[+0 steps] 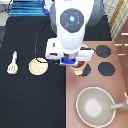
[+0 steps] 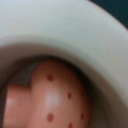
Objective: Take the lid off the pot, put the pot on the plate, and use the tool to push the pot to the front of the table.
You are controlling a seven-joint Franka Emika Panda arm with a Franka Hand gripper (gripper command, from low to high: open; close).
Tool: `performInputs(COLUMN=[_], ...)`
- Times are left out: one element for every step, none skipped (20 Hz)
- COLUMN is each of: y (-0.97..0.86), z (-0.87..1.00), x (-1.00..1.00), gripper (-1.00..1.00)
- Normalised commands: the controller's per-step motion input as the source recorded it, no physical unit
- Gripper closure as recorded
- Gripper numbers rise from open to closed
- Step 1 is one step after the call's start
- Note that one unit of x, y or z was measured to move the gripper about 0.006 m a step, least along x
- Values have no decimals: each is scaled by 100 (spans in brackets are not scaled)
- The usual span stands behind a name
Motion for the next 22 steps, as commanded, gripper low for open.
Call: performInputs(y=[-74,-74,-74,-74,-74,-75,-76,-76,-77,-77,-76,-75,-75,-74,-74,-74,-73,-74,-75,-77,-79,-80], z=[35,36,35,35,33,27,22,18,15,13,13,11,11,10,10,9,9,0,0,0,-5,-9], x=[-48,-48,-48,-48,-48,-48,-47,-47,-47,-47,-47,-47,-47,-47,-47,-47,-48,-50,-51,-51,-51,-51], gripper=[100,100,100,100,100,100,100,100,100,100,100,100,100,100,100,100,100,100,100,100,100,100])
